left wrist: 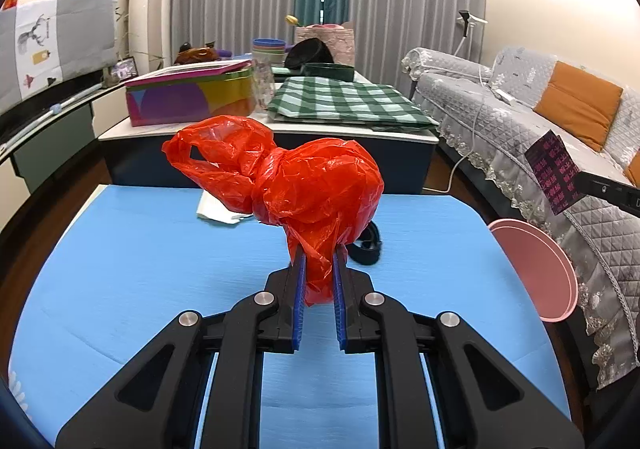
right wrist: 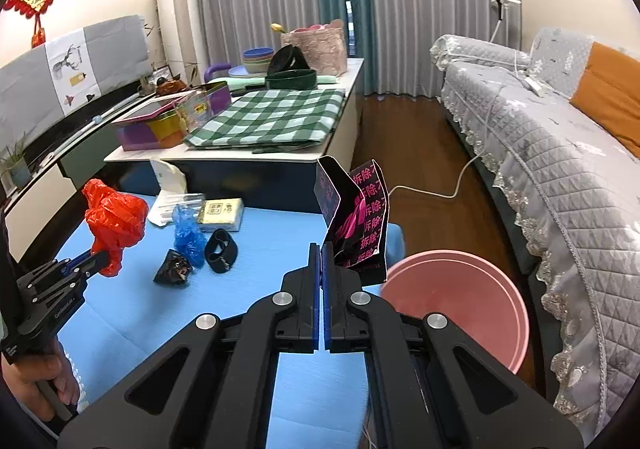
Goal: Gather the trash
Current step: 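Carry the red bag and pink packet in both tools over the pink bin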
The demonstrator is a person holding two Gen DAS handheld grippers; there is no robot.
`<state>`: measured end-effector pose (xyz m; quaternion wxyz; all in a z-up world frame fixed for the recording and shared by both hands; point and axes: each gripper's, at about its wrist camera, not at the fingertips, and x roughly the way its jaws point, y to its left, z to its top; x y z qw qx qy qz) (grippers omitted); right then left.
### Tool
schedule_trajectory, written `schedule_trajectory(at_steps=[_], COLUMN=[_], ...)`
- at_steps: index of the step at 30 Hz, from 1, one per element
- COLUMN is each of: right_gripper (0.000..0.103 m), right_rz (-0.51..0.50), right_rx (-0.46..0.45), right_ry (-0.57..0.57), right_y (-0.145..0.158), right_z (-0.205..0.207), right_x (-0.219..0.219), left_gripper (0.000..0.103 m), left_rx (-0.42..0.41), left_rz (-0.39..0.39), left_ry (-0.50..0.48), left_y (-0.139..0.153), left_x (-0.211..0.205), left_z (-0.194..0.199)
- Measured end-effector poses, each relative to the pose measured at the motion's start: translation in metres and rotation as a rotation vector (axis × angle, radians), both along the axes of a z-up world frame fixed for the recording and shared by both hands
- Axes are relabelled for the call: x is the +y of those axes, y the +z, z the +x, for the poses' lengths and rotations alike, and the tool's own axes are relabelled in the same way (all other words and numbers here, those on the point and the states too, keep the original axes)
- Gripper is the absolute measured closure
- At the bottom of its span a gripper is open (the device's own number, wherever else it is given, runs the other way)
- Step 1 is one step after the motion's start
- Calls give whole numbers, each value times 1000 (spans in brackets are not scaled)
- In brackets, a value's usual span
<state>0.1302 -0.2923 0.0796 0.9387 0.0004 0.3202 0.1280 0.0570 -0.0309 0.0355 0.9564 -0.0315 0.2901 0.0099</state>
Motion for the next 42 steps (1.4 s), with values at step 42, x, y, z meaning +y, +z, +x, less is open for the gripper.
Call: schedule_trajectory(at_steps=[42], right_gripper=[102], right_rz=[22], right_rx=[-91], right_ry=[-243], right_y=[26], right_z=[-7], right_x=[-112], left_gripper=[91], left_rx=[12], left_rz=[17], left_ry=[-232], left_y=[5], left_x=[-118], left_z=[24])
